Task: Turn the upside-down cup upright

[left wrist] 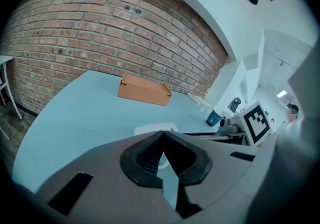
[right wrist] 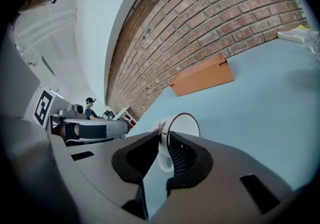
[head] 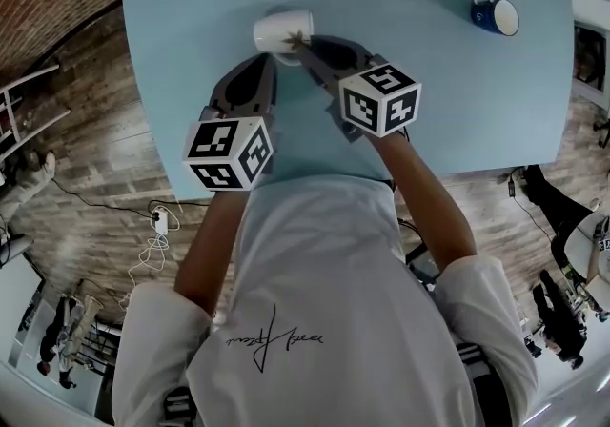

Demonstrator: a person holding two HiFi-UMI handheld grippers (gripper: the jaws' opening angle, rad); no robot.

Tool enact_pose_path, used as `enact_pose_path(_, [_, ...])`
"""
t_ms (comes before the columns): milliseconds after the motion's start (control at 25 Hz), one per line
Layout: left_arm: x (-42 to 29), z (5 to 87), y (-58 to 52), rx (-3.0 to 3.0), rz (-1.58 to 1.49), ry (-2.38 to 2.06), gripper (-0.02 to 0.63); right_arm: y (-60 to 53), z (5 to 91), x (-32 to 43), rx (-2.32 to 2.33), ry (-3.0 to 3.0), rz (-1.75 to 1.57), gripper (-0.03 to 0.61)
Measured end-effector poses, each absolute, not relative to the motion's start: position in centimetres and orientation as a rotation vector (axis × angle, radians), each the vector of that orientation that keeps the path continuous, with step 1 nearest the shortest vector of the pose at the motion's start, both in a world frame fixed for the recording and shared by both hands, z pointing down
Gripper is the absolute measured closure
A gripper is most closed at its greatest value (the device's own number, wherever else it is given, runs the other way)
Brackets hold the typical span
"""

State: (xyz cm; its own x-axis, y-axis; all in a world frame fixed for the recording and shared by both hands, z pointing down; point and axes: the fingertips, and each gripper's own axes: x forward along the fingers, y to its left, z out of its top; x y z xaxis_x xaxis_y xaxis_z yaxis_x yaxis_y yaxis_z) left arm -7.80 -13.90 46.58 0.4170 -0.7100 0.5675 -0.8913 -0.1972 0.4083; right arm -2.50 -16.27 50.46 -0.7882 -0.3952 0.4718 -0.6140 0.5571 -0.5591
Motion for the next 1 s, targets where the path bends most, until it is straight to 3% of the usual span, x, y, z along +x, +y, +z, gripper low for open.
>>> enact_pose_path(1000, [-8.74,46.86,-13.83,1.945,0.307,-1.366,0.604,-15.99,50.61,-3.19,0.818,-2.503,1.120,0.525])
